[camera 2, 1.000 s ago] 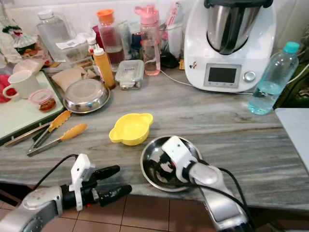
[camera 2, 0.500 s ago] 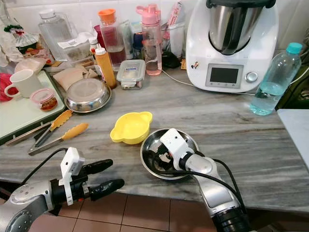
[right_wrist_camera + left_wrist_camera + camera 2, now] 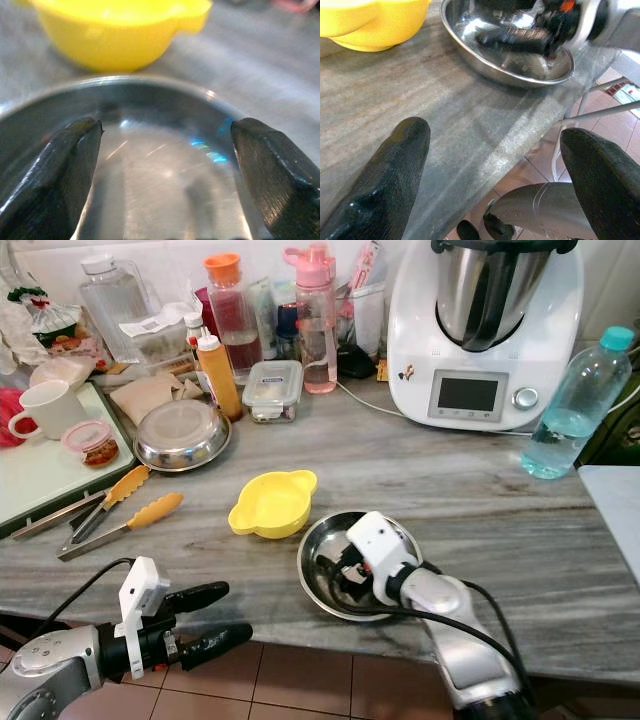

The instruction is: Setting the table

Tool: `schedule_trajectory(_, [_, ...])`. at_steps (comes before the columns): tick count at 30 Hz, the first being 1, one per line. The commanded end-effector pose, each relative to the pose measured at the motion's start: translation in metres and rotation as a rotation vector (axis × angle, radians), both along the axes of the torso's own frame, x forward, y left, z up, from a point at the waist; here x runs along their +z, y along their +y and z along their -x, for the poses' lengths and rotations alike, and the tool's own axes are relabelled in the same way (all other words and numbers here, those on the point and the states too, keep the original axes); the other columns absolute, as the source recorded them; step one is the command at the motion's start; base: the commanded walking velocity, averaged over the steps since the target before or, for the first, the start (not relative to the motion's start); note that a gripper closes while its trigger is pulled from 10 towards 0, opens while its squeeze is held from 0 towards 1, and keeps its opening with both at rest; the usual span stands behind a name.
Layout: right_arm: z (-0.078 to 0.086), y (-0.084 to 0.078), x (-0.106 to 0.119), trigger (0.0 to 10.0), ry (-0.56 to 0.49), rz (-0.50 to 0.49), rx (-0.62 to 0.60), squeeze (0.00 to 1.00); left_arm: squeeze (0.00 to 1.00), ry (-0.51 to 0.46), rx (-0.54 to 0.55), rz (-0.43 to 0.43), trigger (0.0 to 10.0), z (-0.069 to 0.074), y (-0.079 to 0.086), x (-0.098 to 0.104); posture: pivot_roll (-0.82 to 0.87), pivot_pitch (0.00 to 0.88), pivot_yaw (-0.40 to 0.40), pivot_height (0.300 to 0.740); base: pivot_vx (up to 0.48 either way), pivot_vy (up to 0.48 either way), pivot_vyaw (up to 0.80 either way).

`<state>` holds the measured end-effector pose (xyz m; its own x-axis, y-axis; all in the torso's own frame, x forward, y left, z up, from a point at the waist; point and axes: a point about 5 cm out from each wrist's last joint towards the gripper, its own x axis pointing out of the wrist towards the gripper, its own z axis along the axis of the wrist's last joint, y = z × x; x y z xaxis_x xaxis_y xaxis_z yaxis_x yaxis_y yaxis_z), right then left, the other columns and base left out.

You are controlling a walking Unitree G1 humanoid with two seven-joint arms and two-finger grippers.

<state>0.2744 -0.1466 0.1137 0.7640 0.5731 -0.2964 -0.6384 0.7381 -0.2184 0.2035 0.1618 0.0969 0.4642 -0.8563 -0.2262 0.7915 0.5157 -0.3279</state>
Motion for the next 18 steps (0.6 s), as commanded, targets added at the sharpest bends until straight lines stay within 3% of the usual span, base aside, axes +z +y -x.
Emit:
schedule_trajectory(1, [0.002, 0.001, 0.009, 10.0, -0.022, -0.022, 0.014, 1.0, 0.0, -0.012, -0.012, -0.005, 10.0, -0.002, -0.001, 0.003, -0.05, 0.042, 0.089, 0.74, 0.0, 0.0, 0.0])
schedule_trajectory(8, [0.008, -0.002, 0.018, 10.0, -0.079, -0.053, -0.005, 1.0, 0.0, -0.016, -0.024, -0.001, 10.0, -0.011, -0.013, -0.005, -0.06, 0.03, 0.099, 0.74, 0.0, 0.0, 0.0])
schedule_trajectory(10, [0.007, 0.001, 0.031, 10.0, -0.146, -0.092, -0.013, 1.0, 0.0, -0.021, -0.024, 0.002, 10.0, -0.009, -0.016, -0.005, -0.06, 0.025, 0.099, 0.74, 0.0, 0.0, 0.0])
schedule_trajectory(11, [0.006, 0.0, 0.045, 10.0, -0.231, -0.109, -0.05, 1.0, 0.0, -0.029, -0.021, 0.006, 10.0, -0.007, -0.021, -0.006, -0.06, 0.022, 0.097, 0.74, 0.0, 0.0, 0.0])
schedule_trajectory(14, [0.006, -0.003, 0.056, 10.0, -0.314, -0.116, -0.105, 1.0, 0.0, -0.038, -0.012, 0.013, 10.0, -0.004, -0.029, -0.006, -0.06, 0.018, 0.092, 0.74, 0.0, 0.0, 0.0])
schedule_trajectory(18, [0.01, -0.011, 0.066, 10.0, -0.413, -0.136, -0.281, 1.0, 0.0, -0.048, 0.006, 0.033, 10.0, 0.0, -0.05, -0.01, -0.06, 0.006, 0.082, 0.74, 0.0, 0.0, 0.0])
